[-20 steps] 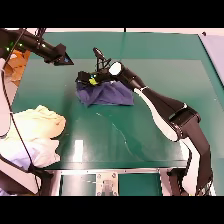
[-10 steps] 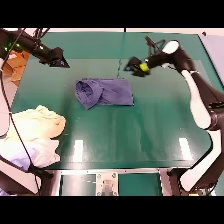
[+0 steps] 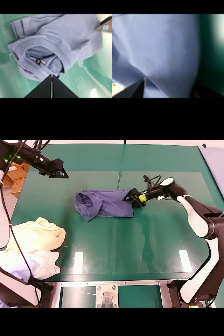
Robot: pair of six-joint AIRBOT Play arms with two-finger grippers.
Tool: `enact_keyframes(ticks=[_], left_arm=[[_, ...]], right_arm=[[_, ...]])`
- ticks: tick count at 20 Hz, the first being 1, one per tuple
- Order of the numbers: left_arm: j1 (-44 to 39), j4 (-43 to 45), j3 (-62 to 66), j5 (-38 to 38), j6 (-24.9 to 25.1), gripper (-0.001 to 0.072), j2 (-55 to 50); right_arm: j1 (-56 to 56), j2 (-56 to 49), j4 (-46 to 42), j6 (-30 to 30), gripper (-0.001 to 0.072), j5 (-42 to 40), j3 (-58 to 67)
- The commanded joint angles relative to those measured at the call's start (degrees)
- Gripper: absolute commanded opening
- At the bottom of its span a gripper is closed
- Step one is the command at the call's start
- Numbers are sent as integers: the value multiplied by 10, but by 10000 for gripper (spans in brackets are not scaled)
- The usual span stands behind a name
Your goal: Fold the shirts.
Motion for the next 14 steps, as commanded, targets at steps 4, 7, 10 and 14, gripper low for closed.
enact_keyframes(ticks=[4, 7, 10, 14], left_arm=[[0, 121, 0, 22, -84, 25, 0], [0, 123, 0, 11, -84, 24, 0], [0, 123, 0, -1, -83, 25, 0], [0, 120, 0, -7, -83, 25, 0]], right_arm=[[31, -4, 94, -30, 12, -8, 56], [-12, 49, 93, -6, 11, 17, 128], [-99, 125, 65, 49, 11, 21, 193], [-241, 188, -10, 145, 11, 39, 214]])
